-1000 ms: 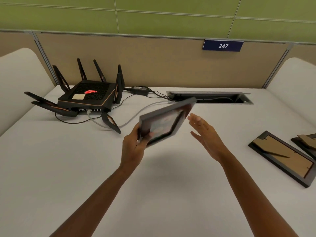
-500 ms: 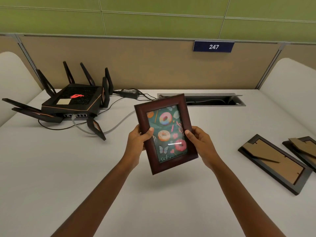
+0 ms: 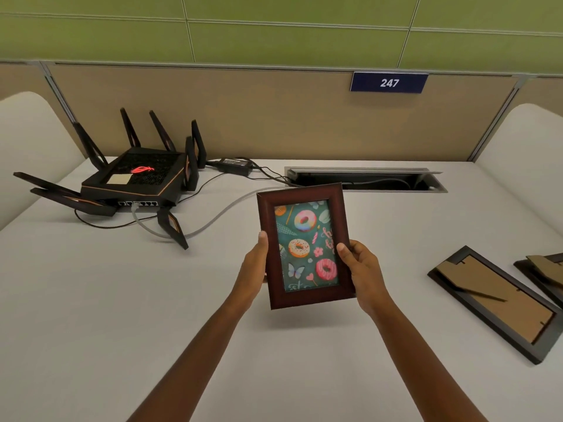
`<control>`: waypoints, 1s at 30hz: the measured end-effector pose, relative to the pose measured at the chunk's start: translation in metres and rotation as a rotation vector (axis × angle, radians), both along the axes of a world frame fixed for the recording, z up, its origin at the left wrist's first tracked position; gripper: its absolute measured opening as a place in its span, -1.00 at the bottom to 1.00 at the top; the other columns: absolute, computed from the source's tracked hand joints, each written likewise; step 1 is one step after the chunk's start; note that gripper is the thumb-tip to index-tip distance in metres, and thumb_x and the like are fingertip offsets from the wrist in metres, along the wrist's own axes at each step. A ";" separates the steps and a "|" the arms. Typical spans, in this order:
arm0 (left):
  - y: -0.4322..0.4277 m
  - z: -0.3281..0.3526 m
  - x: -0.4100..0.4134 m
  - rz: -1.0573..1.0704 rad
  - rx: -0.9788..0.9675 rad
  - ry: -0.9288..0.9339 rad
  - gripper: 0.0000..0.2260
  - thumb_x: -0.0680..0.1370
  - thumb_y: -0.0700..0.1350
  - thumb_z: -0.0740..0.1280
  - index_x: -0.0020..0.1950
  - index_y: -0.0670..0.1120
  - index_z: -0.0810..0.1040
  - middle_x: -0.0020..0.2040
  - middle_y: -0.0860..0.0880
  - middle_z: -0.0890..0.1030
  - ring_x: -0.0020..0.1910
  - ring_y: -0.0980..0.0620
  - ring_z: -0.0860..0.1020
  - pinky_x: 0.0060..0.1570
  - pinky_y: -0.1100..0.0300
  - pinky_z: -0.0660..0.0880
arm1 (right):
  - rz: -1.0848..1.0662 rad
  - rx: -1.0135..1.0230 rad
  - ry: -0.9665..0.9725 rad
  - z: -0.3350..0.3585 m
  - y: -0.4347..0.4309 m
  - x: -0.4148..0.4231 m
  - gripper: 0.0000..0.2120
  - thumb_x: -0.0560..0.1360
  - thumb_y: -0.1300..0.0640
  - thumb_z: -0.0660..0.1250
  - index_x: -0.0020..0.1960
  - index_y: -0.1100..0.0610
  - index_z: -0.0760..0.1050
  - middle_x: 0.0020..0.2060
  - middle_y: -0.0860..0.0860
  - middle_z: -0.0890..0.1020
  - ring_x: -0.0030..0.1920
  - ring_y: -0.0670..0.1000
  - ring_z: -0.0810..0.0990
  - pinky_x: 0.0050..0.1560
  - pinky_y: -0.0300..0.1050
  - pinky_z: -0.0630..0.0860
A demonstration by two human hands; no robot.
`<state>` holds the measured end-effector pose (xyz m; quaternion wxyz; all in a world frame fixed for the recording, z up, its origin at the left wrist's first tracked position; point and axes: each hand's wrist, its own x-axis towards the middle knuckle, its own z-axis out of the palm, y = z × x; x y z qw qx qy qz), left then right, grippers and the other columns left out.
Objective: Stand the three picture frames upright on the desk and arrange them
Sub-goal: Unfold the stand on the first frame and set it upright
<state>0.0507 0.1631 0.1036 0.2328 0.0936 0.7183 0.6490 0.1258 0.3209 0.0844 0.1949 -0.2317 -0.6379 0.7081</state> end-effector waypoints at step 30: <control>0.033 -0.004 -0.008 -0.054 0.302 -0.246 -0.48 0.59 0.12 -0.19 0.32 -0.09 0.37 0.26 -0.15 0.49 0.05 -0.06 0.51 0.16 0.01 0.43 | 0.001 -0.055 0.052 -0.038 0.018 -0.009 -0.83 0.56 0.15 0.09 0.12 0.16 0.35 -0.04 0.00 0.56 -0.01 -0.04 0.56 -0.25 -0.38 0.60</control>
